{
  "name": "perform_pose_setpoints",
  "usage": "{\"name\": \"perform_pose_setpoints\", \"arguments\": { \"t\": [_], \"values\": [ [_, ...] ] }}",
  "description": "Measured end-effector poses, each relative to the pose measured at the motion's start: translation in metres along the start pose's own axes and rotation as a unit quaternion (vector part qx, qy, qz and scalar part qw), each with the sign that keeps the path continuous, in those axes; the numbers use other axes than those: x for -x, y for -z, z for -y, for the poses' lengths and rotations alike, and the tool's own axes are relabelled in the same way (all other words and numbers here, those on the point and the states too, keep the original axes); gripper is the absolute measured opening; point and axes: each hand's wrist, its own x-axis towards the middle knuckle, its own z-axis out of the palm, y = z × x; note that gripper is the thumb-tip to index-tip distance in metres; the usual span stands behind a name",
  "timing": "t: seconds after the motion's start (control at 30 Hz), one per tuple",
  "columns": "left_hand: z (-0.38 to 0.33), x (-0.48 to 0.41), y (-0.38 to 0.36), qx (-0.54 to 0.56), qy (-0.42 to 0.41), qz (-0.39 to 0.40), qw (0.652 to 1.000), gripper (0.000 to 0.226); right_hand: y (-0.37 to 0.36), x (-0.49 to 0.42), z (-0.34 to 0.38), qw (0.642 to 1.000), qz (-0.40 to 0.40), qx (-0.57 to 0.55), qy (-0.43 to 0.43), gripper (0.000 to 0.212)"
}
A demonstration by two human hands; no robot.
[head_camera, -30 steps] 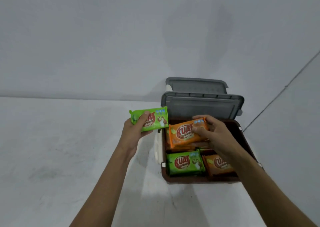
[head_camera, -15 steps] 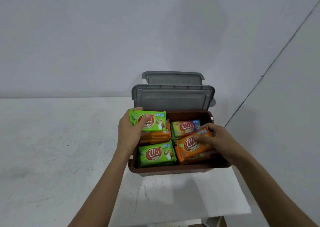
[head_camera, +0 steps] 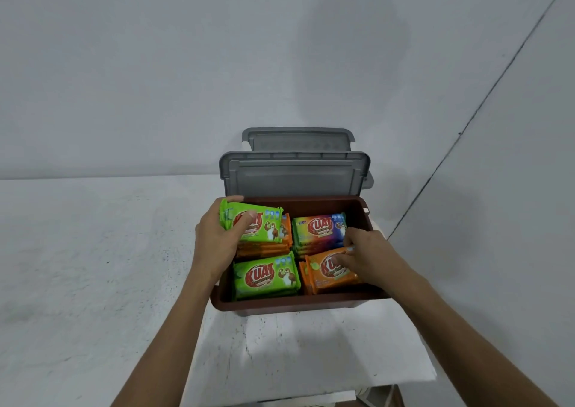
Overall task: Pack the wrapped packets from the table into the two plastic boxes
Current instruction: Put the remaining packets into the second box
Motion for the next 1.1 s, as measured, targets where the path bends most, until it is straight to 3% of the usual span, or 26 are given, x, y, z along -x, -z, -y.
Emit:
{"name": "perform_pose_setpoints", "arguments": {
  "t": [0.17, 0.33, 0.43, 0.53, 0.67, 0.73, 0.87, 1.1],
  "values": [
    [0.001, 0.0, -0.001, -0.004, 0.002, 0.002, 1.0, 0.03, -0.012, -0.004, 0.002, 0.995, -0.001, 0.098, 0.005, 0.05],
    [0.0, 0.0, -0.001, 0.002, 0.007, 0.0, 1.0, 0.03, -0.01, 0.0, 0.011, 0.978, -0.094, 0.175, 0.061, 0.047],
    [0.0, 0.0, 0.0, 0.017, 0.014, 0.0, 1.0, 0.028, -0.006, -0.005, 0.019, 0.981, -0.142, 0.08, 0.106, 0.04],
    [-0.003, 0.0, 0.001, 0.052, 0.024, -0.001, 0.998, 0.025, -0.006, -0.015, 0.029, 0.978, -0.107, -0.116, 0.139, 0.043],
    [-0.011, 0.003, 0.002, 0.102, 0.031, 0.007, 0.994, 0.023, -0.011, -0.022, 0.048, 0.924, -0.002, -0.353, 0.144, 0.059],
    [-0.014, 0.006, 0.001, 0.121, 0.039, 0.017, 0.992, 0.022, -0.013, -0.023, 0.057, 0.888, 0.034, -0.439, 0.129, 0.055],
    [-0.015, 0.01, -0.001, 0.108, 0.03, 0.02, 0.994, 0.034, -0.019, -0.028, 0.069, 0.859, 0.049, -0.496, 0.118, 0.034],
    [-0.002, 0.001, 0.015, -0.054, -0.042, -0.042, 0.997, 0.045, -0.016, -0.032, 0.057, 0.866, 0.063, -0.477, 0.135, 0.025]
  ]
}}
